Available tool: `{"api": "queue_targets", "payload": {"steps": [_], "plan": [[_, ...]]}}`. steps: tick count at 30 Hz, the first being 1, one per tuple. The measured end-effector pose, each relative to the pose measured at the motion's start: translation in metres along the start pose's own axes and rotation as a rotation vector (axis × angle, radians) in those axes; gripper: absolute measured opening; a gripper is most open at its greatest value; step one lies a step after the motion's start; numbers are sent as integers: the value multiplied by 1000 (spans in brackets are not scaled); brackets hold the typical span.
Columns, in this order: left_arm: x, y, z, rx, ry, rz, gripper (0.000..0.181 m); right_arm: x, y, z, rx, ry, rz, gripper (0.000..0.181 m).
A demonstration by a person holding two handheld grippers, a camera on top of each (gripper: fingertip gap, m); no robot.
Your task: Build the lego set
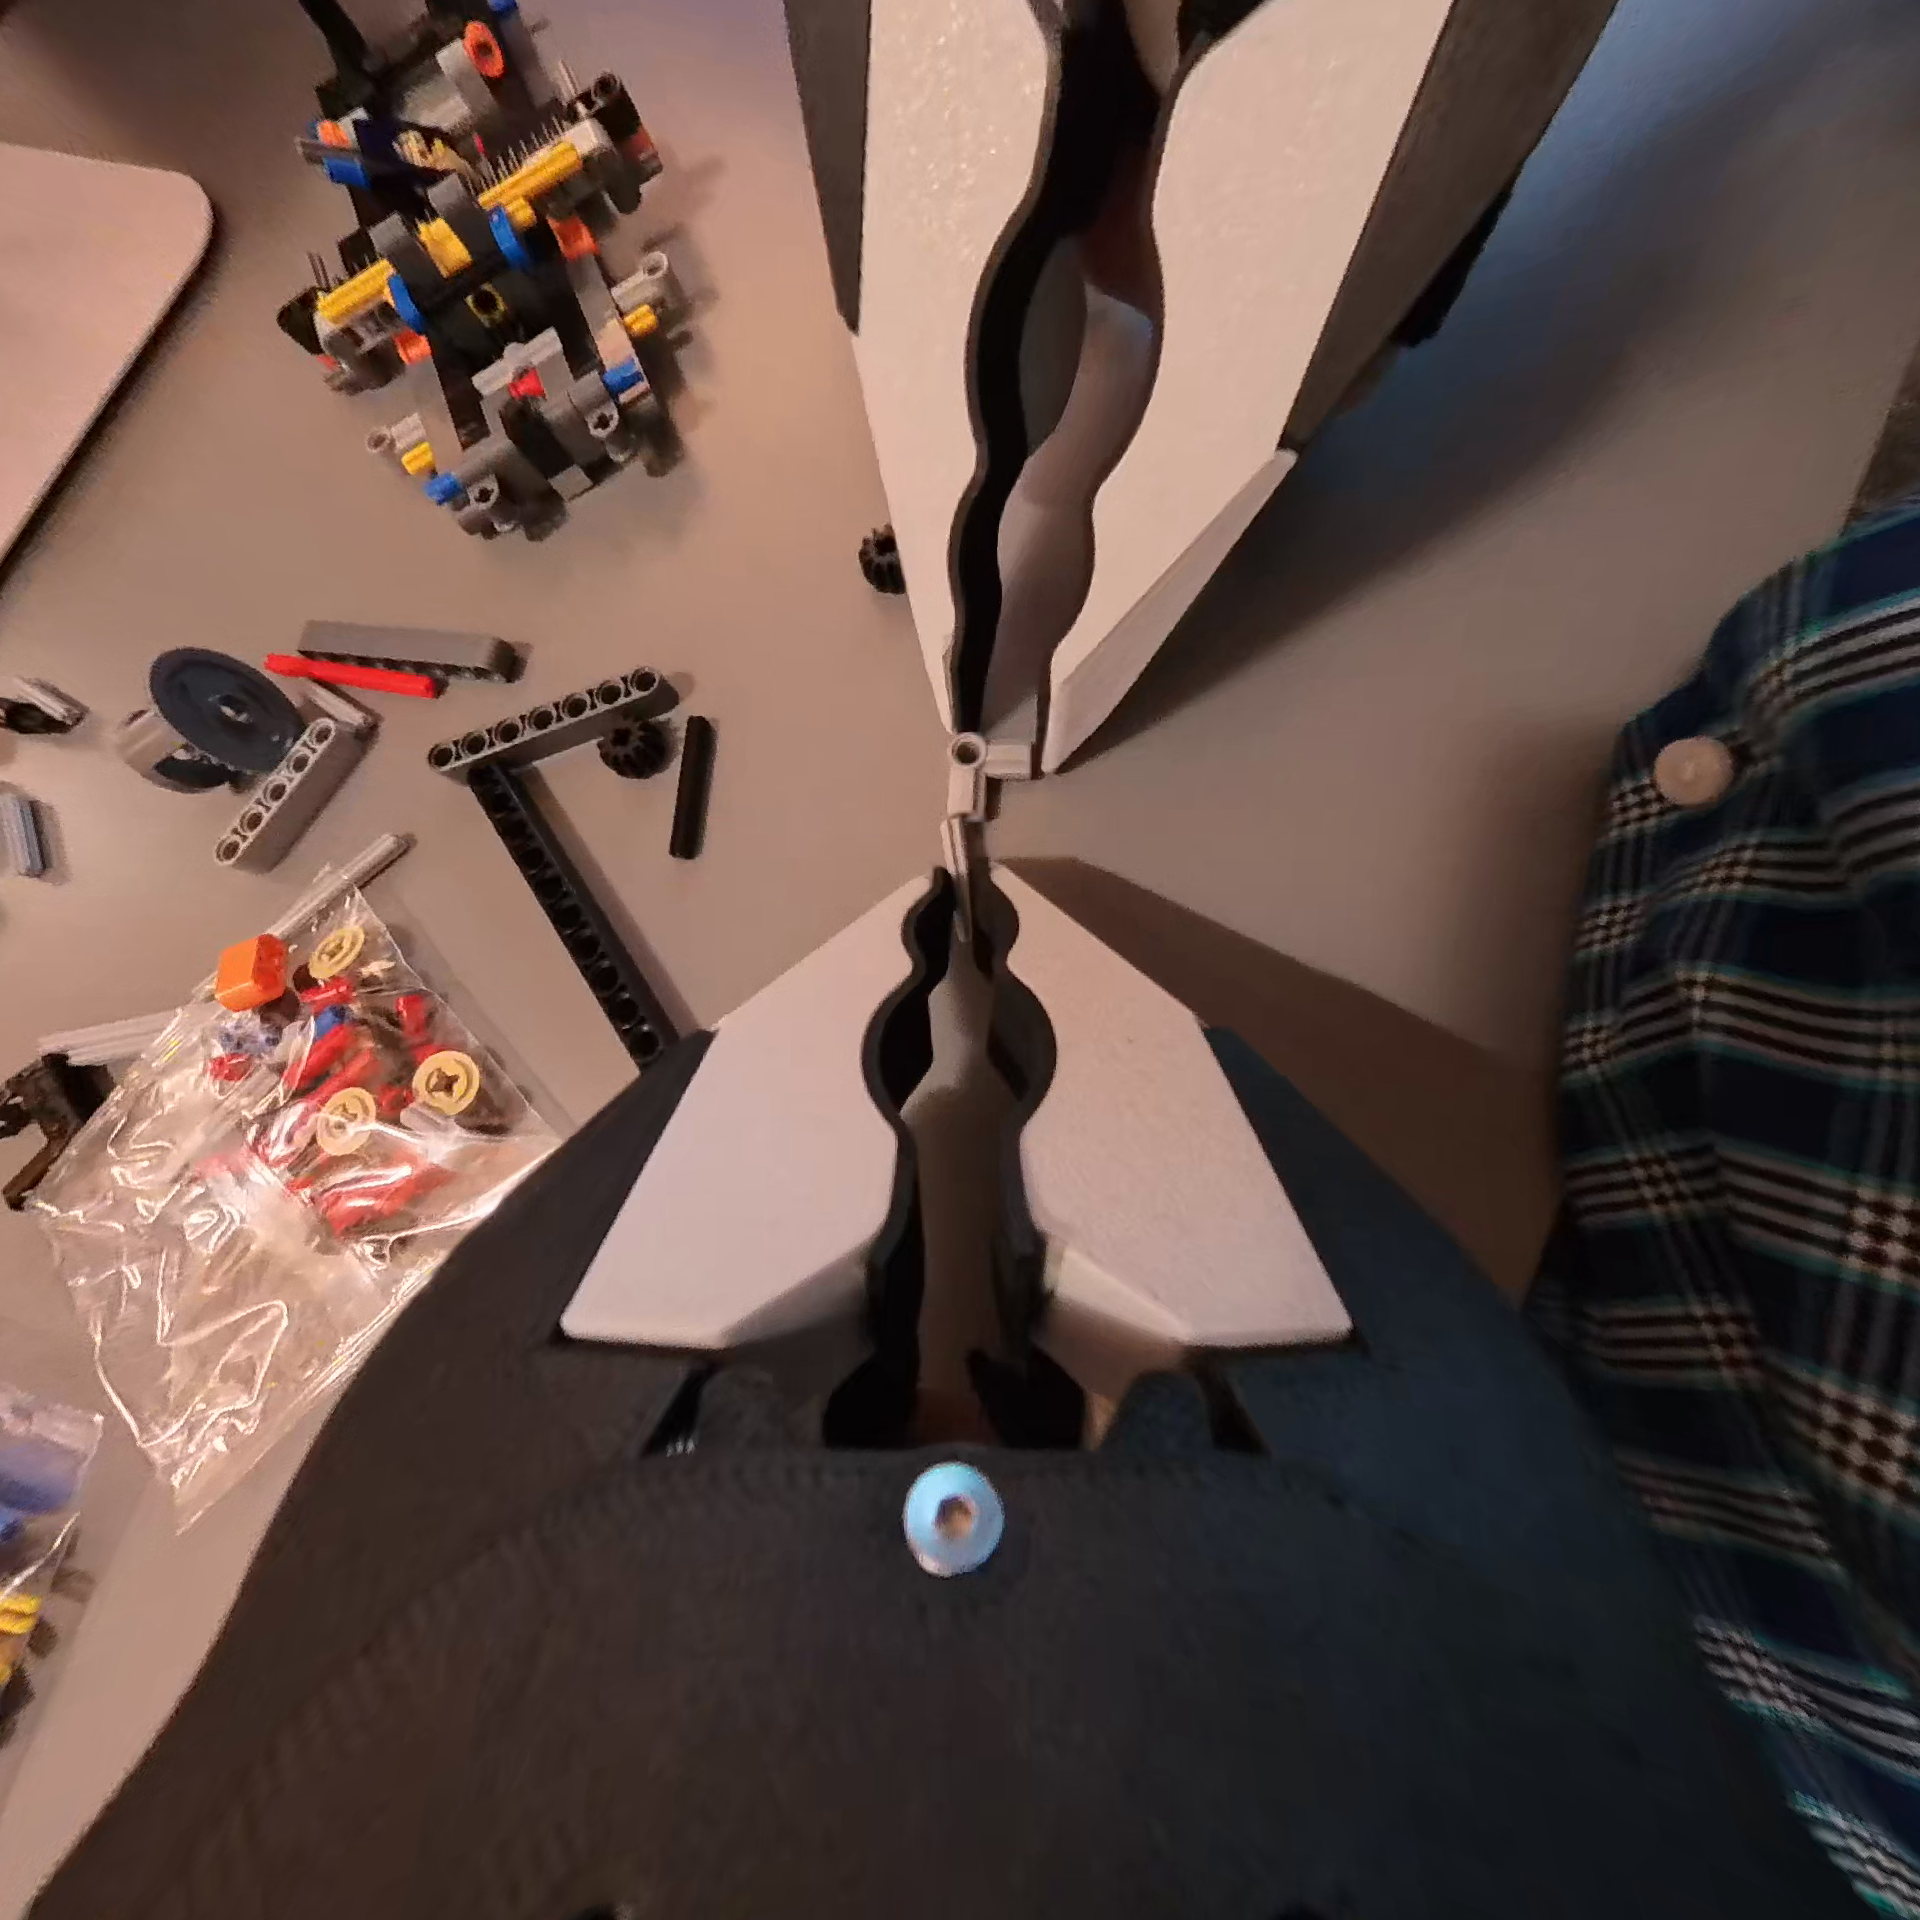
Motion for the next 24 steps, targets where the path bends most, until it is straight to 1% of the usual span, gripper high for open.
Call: {"api": "queue_targets", "payload": {"steps": [13, 24], "plan": [[0, 0, 1, 42, 31, -28, 1, 1, -2, -2, 17, -22, -11, 9], [1, 1, 2, 102, 36, -42, 1, 1, -3, -6, -5, -42, 21, 6]]}}
Point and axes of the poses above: each gripper's, where its closed fingertips meet, x out along the fingers, y out of its underside, z = x × y across the jaws, the point moved 5 cm from there along -x, back along the fingers, and after that the axes turned 15 degrees about -y, right-handed, at the moved point
